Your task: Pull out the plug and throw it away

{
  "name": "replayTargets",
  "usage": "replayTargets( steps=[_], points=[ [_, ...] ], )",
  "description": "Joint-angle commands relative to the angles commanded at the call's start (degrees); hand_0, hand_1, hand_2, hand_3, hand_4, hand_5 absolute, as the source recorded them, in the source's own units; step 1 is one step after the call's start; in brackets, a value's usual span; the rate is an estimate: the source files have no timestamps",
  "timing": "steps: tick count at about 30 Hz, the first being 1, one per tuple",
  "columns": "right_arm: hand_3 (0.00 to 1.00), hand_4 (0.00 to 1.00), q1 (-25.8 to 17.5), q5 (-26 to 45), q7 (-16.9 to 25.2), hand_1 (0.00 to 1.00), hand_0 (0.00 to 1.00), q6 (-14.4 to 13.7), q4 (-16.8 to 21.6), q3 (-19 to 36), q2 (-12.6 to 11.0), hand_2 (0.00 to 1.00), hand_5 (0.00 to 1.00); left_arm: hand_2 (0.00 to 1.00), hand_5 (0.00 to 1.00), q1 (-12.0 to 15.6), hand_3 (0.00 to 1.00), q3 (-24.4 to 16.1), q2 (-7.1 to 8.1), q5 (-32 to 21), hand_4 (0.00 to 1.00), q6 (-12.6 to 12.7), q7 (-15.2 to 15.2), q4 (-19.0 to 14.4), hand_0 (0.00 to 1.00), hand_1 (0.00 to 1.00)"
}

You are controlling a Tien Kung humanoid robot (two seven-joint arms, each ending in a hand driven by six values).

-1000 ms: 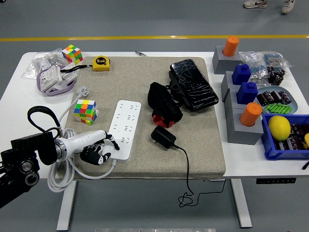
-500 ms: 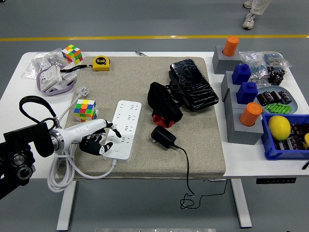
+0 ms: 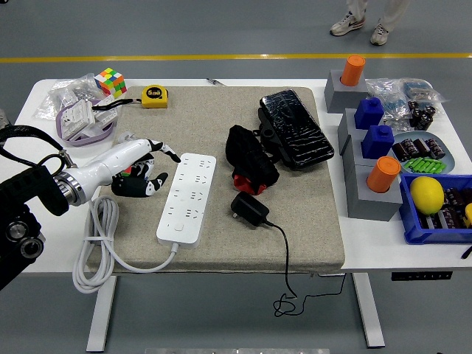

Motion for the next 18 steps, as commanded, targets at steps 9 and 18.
replayTargets(
  steps=[9, 18],
  points=[
    [0.599, 0.998, 0.19, -0.32, -0.14, 0.676, 0.638, -0.03, -0.02, 0.46, 0.09, 0.683, 0.465, 0.662, 0.415, 1.8, 0.769, -4.81, -4.45, 2.49, 0.947, 1.03, -1.67, 4.82, 0.463, 0.653],
    [0.599, 0.998, 0.41, -0.26, -0.08, 0.676, 0.64, -0.08, -0.02, 0.45, -0.04, 0.683, 0.466, 0.736, 0.514, 2.59, 0.775, -8.23, -6.7, 2.71, 0.984, 2.59, -2.44, 7.82, 0.626, 0.763]
  ],
)
